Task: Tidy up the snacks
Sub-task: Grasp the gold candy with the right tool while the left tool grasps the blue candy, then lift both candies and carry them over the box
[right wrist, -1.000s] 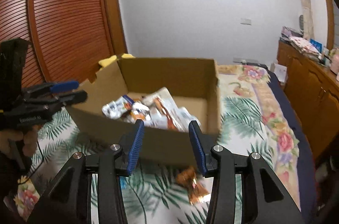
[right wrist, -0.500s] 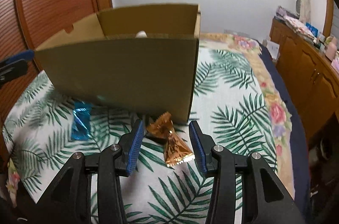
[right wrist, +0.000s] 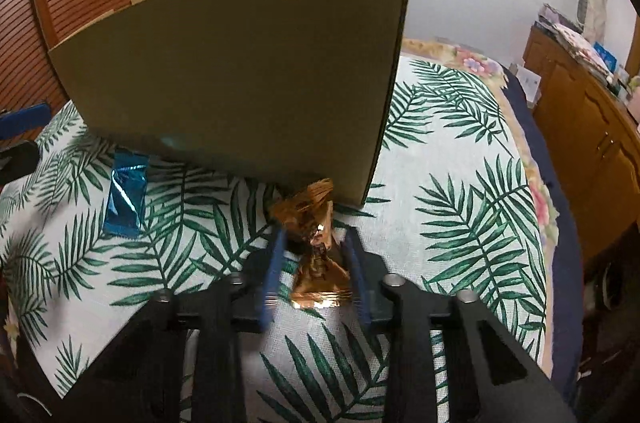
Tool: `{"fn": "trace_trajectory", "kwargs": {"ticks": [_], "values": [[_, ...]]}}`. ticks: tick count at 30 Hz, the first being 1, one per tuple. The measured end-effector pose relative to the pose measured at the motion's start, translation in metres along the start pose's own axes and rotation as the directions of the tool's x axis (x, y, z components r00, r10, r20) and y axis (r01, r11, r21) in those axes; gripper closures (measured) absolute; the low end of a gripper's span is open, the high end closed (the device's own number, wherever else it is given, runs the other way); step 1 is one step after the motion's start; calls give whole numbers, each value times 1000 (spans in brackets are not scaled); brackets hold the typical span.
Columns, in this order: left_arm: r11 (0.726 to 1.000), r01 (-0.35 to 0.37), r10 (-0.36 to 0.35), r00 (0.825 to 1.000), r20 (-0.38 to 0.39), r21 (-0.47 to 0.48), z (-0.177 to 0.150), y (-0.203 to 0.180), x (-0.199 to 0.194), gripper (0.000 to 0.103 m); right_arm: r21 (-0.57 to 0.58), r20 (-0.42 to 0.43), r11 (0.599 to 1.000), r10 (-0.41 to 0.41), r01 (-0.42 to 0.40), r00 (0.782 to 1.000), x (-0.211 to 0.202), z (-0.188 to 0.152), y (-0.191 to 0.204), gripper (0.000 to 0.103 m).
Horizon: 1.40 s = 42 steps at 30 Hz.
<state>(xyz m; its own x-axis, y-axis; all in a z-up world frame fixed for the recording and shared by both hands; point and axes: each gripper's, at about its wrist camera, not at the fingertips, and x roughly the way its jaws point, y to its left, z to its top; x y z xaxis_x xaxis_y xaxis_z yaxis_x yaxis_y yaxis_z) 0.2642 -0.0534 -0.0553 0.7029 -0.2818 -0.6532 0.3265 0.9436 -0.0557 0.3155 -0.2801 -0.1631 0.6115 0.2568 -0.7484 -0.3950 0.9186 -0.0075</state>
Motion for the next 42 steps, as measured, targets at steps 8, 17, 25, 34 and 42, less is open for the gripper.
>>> {"fn": "trace_trajectory", "kwargs": {"ticks": [8,17,25,34,42], "values": [[1000,-17,15,994,-106,-22,-3,-7,35,32,28,50,999,30,-32,998,-13,-9,-4,83],[998,-61,53,983,-178,-34,-7,-14,65,32,46,118,995,84,-90,989,-38,-18,1,83],[997,-68,60,977,-203,-36,-9,-17,79,48,54,151,991,111,-120,982,-53,-24,8,83],[998,-55,46,977,-208,-35,-12,-18,83,57,60,152,990,115,-125,982,-54,-25,8,83],[999,-11,4,982,-189,-35,-14,-16,73,79,63,144,990,113,-123,983,-53,-25,9,83]]}}
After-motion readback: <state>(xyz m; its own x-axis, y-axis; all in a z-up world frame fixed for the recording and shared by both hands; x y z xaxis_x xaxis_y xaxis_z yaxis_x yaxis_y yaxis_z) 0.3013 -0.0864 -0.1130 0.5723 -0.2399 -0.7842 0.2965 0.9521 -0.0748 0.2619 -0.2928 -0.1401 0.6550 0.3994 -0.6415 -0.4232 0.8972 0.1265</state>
